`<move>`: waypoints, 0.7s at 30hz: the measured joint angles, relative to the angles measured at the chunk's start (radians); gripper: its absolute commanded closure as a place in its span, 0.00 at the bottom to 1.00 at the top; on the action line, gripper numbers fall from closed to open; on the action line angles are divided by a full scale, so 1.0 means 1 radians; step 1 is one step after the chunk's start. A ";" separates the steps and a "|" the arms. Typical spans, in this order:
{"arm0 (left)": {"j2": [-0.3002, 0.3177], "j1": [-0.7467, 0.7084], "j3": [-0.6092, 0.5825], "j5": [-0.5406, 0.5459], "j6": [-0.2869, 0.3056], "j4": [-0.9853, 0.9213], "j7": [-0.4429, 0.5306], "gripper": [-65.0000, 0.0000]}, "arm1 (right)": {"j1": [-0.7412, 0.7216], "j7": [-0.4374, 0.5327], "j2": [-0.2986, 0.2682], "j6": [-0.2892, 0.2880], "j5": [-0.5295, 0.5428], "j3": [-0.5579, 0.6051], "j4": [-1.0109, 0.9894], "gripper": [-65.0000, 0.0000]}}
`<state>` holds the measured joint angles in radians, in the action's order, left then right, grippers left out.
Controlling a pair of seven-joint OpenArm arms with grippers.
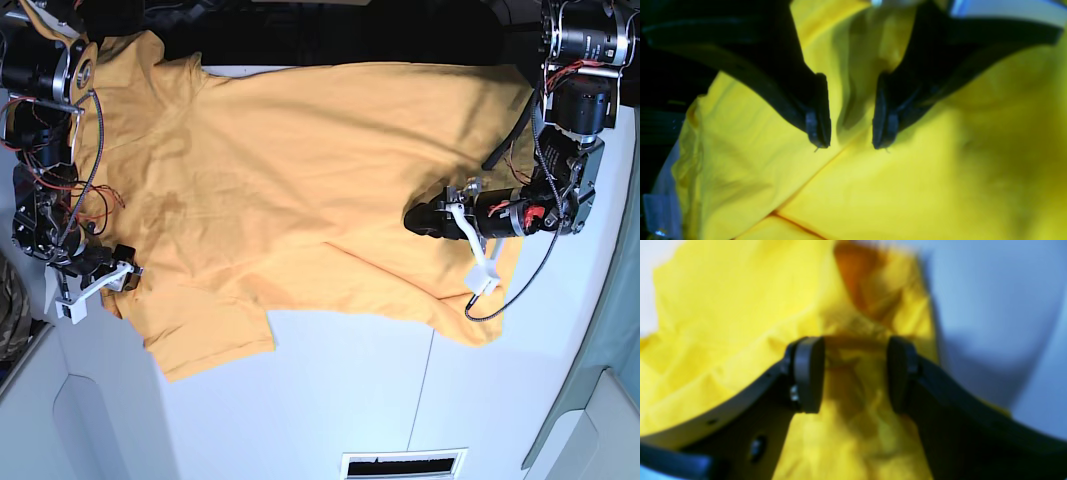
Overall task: Layout the t-shirt on the table in an organized manner, then fold the t-shirt properly
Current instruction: 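Pull the shirt edges with both grippers to smooth the body flat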
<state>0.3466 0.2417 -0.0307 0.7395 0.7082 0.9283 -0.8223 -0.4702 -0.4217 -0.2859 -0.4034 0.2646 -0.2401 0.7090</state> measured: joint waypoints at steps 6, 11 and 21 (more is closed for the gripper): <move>-0.003 0.020 0.002 -0.186 -0.130 -0.001 0.124 0.61 | 0.127 -0.066 -0.011 -0.047 0.154 0.005 0.107 0.54; 0.001 0.097 0.003 -0.234 -0.172 -0.094 0.155 0.68 | 0.298 -0.125 0.002 -0.072 0.247 -0.008 0.324 0.54; -0.002 0.267 0.002 -0.301 -0.230 -0.222 0.093 0.68 | 0.510 -0.201 0.032 -0.070 0.290 -0.021 0.612 0.54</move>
<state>0.3443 0.5091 -0.0288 0.4381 0.4778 0.7063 -0.7296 0.0402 -0.6231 -0.2535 -0.4732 0.5549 -0.2611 1.3212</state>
